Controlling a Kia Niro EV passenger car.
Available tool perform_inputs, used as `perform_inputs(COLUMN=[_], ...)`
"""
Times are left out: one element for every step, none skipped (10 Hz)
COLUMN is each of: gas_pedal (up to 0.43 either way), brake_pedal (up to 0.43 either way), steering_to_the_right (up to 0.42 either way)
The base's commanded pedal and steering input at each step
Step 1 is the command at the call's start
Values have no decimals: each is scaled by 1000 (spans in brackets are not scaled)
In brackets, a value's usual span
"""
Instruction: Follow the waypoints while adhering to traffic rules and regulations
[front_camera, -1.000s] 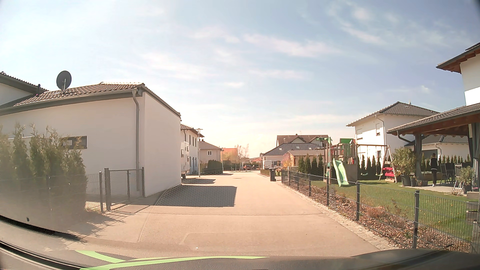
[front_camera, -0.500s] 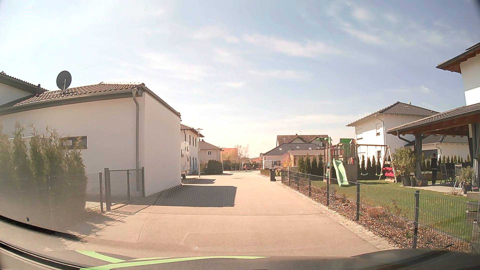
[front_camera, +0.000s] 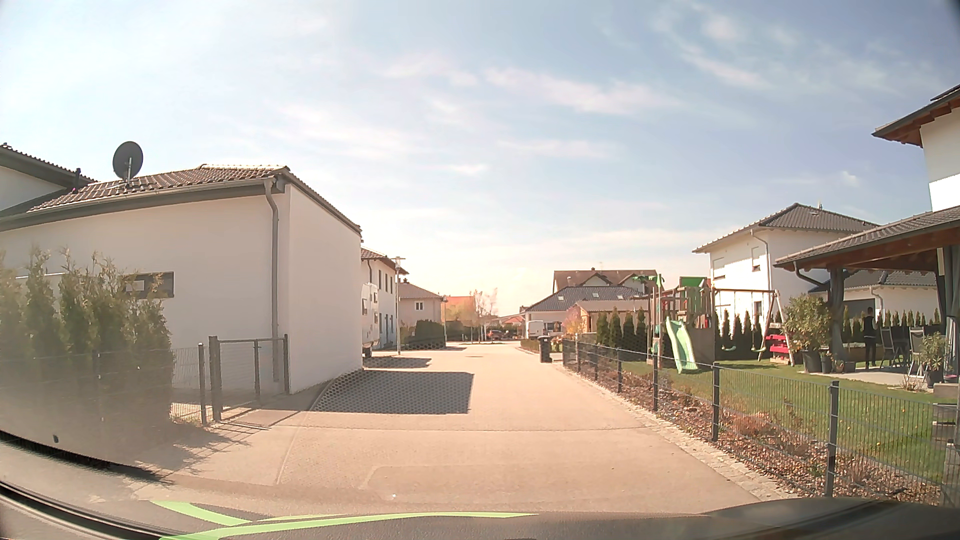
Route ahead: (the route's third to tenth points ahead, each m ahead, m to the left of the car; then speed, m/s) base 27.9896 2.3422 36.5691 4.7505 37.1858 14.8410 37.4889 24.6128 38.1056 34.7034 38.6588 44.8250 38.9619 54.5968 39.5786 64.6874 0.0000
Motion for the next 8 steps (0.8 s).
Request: perform_inputs(gas_pedal=[0,0,0,0,0,0,0,0], brake_pedal=[409,409,409,409,409,409,409,409], steering_to_the_right=[0,0,0,0,0,0,0,0])
